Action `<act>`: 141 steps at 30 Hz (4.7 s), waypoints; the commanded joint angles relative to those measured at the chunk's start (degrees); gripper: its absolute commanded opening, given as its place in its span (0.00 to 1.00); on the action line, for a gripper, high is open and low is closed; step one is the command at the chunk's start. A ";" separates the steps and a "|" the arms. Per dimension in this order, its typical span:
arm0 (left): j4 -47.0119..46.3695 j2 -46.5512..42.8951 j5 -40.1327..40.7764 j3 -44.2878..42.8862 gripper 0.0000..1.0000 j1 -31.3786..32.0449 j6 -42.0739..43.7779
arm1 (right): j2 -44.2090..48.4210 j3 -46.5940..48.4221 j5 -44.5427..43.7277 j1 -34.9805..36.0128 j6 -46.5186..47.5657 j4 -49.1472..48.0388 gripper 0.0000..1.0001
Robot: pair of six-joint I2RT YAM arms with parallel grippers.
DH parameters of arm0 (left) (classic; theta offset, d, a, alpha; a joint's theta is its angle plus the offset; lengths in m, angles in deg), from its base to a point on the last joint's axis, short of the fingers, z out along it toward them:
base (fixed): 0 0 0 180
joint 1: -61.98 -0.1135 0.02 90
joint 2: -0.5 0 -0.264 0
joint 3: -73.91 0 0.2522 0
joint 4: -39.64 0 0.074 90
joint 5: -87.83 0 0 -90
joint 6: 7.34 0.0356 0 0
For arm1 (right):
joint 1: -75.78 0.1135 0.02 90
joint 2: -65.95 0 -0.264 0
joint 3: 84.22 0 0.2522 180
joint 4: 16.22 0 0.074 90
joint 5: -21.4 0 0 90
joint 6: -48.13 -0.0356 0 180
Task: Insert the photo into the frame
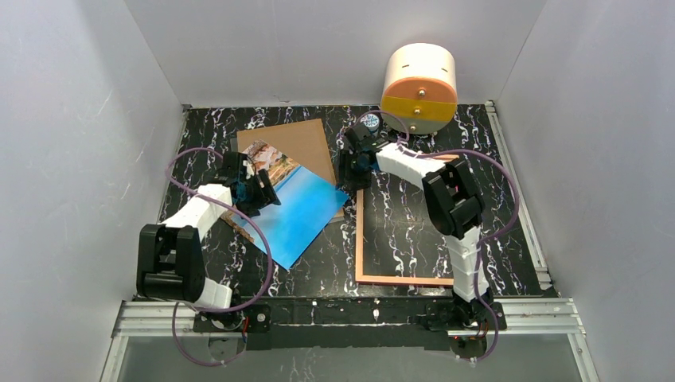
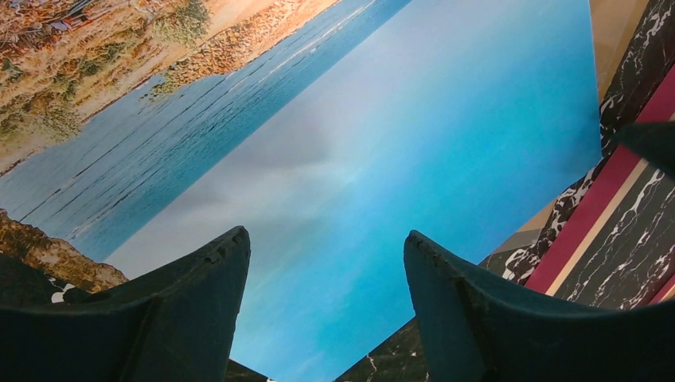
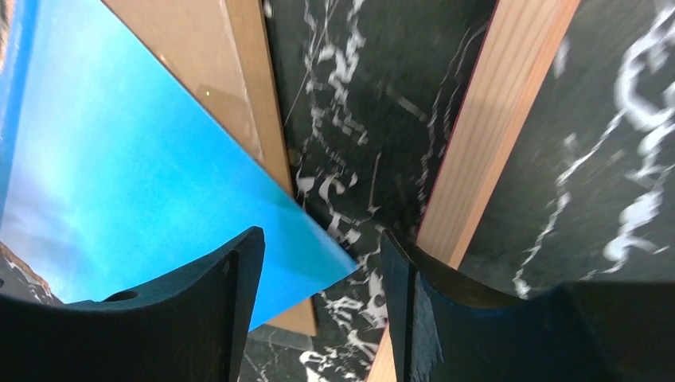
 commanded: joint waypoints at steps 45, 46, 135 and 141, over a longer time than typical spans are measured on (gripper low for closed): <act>-0.11 12.47 -6.95 -15.15 0.71 -0.90 5.35 | 1.07 -4.91 25.84 5.27 0.49 5.84 0.43; -0.54 12.71 -7.55 -15.30 0.71 -0.90 5.12 | 1.30 -6.10 26.48 5.63 0.34 4.09 0.44; -6.42 30.44 -14.06 -18.28 0.23 3.33 3.47 | -11.21 -14.66 31.06 -2.83 -32.54 -62.26 0.29; -4.54 25.41 -12.96 -22.71 0.30 3.23 0.73 | -7.02 -17.56 29.96 -2.98 -31.30 -65.06 0.01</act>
